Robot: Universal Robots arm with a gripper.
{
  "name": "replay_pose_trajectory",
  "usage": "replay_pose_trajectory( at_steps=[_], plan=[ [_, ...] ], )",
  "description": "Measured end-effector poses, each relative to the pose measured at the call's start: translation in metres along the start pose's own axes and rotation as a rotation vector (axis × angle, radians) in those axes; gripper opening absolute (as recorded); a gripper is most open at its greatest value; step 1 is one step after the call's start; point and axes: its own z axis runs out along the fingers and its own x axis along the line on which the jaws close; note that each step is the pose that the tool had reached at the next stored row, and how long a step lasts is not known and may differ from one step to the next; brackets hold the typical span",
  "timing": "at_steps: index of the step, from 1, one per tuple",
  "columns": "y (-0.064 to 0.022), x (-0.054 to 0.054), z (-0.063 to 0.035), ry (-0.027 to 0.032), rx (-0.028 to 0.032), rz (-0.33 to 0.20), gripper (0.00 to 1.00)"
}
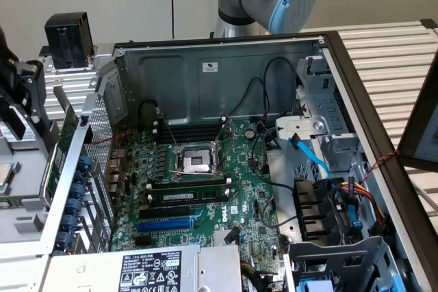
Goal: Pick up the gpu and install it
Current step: 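Pick up the gpu and move the gpu toward the slot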
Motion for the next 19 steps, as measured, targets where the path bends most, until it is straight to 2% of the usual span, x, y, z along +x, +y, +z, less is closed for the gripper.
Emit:
replay_pose_trajectory(
  at_steps=[2,8,15,19],
  plan=[
    [-0.0006,0.000,0.0034,-0.0030,-0.0004,0.000,0.43],
    [-0.0014,-0.003,0.0126,-0.0059,-0.0038,0.000,0.43],
    [-0.0025,-0.003,0.0214,-0.0157,-0.0048,0.000,0.43],
    [-0.0034,-0.002,0.0285,-0.0175,-0.0038,0.010,0.44]
  ],
)
